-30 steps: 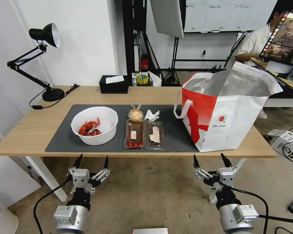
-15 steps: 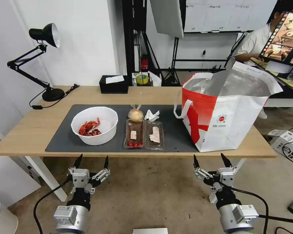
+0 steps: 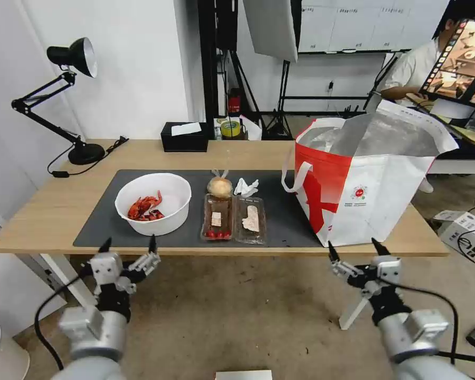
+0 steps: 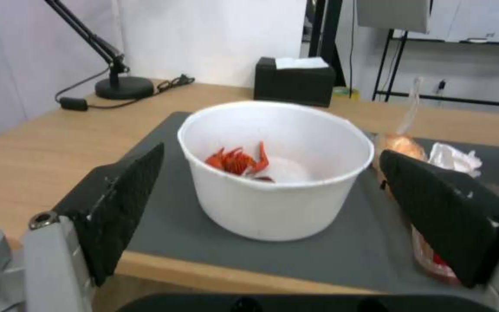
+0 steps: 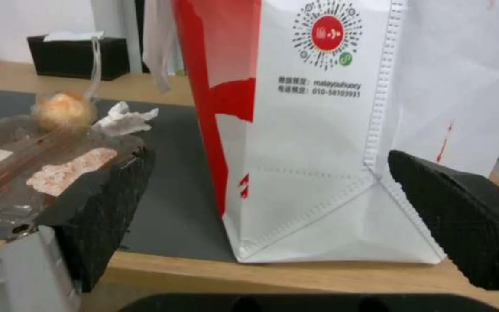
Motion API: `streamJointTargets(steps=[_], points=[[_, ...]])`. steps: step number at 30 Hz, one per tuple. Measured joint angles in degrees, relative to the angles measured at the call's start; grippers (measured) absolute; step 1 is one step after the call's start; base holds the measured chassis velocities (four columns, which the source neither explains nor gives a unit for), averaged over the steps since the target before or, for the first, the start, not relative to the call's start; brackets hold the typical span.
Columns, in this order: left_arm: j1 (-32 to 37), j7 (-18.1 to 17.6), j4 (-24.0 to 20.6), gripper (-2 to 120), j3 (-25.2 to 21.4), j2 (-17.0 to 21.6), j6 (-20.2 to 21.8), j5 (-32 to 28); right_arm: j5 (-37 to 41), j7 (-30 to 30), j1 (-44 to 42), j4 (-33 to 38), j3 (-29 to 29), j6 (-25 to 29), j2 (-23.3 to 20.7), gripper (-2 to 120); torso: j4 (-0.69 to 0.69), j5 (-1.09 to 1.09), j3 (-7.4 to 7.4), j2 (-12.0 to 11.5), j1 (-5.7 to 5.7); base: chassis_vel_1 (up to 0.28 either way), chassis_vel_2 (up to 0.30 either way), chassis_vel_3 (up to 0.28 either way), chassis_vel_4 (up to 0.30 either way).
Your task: Pick up the trash from the table and place it into the takeout bag.
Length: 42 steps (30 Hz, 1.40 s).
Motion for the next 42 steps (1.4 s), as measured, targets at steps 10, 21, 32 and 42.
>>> streamJointTargets(steps=[10,21,32,42], points=[[0.7,0.8,1.5,100,0.7,-0.3,-1.0,1.5,11.4,-0.4,3.3,-0.7,-1.5,-4.0,-5.4,100,0.01,-0.04,0.0,0.0,0.0,0.0,0.0,0.0,0.0],[2.8,2.2,4.4,100,2.2,-1.8,-8.0,7.4,10.6,-2.0,3.6,-4.6,-4.3,2.7,-3.3,100,0.01,-0.01,0.0,0.0,0.0,0.0,0.0,0.0,0.0],[4.4,4.6,9.7,100,4.6,-5.3,-19.1,13.4,8.2,-4.7,3.6,-10.1,-6.6,12.0,-1.7,100,0.01,-0.01,0.0,0.0,0.0,0.0,0.0,0.0,0.0],[4.7,6.0,13.8,100,5.3,-5.9,-22.9,15.3,6.1,-5.8,3.8,-14.9,-9.3,15.4,-0.1,100,0.01,-0.02,0.0,0.0,0.0,0.0,0.0,0.0,0.0]])
